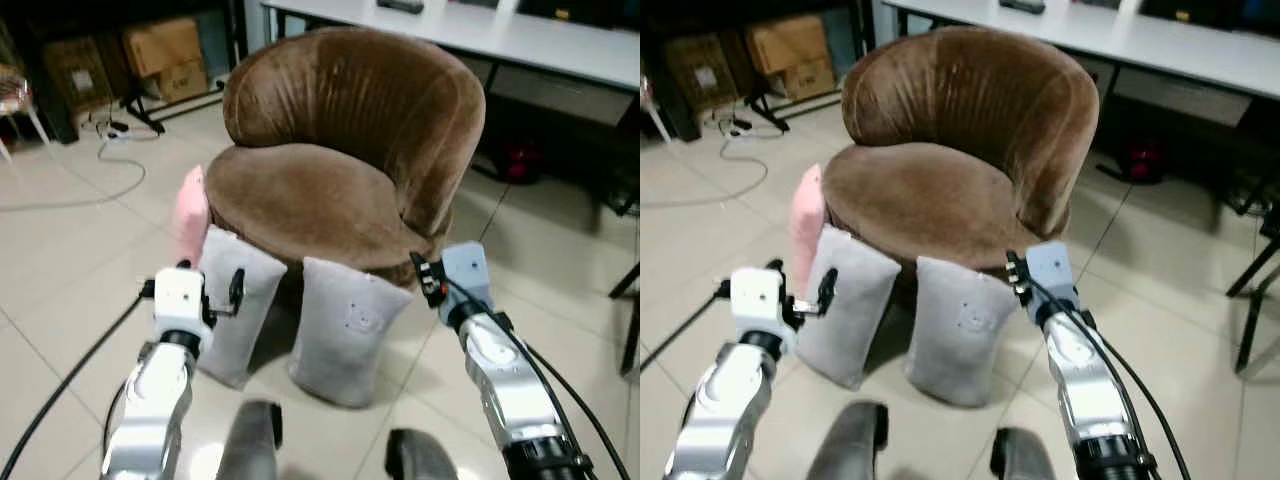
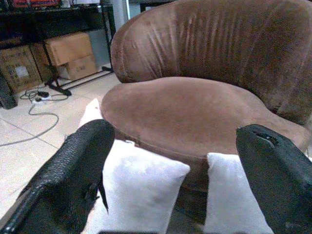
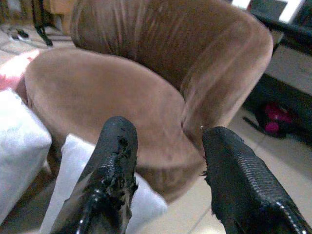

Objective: Move the pillow to the sofa from floor

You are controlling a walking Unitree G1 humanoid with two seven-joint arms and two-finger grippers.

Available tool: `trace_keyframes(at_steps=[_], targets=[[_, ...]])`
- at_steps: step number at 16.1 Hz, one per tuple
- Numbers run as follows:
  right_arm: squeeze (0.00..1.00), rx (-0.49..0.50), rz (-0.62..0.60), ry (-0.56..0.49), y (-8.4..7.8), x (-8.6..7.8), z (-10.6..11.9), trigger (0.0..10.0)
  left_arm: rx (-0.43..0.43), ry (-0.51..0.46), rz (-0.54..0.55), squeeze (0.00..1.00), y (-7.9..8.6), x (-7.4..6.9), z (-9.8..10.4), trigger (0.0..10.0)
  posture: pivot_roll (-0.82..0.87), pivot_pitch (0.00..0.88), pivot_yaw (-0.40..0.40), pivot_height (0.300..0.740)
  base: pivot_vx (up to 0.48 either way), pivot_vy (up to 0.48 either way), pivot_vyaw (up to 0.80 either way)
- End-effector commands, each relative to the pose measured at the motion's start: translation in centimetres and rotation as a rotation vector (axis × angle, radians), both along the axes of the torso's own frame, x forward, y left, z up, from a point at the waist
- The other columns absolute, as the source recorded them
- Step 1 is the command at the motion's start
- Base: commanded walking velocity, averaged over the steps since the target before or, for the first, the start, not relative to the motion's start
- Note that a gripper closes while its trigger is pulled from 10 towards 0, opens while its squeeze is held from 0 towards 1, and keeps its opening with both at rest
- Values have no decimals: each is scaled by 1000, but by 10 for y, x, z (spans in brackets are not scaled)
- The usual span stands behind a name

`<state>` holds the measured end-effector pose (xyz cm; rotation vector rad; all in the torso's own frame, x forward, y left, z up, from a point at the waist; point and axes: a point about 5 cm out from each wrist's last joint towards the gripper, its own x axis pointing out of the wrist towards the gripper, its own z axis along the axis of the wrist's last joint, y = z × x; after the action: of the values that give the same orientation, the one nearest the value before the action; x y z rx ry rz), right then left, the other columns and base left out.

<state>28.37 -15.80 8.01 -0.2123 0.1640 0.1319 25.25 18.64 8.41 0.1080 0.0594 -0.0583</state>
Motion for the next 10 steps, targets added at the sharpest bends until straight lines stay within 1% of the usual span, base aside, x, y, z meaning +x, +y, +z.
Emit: trace_keyframes(at_steps=[1,10], targets=[[0,2,8,-32,2,2,7,10000,-2,-20,-6,0,-2,3,5,10000,33,0,-36,640,322,0,0],[0,5,36,-28,6,2,7,10000,-9,-27,-2,0,-3,2,6,10000,40,0,-52,640,325,0,0]])
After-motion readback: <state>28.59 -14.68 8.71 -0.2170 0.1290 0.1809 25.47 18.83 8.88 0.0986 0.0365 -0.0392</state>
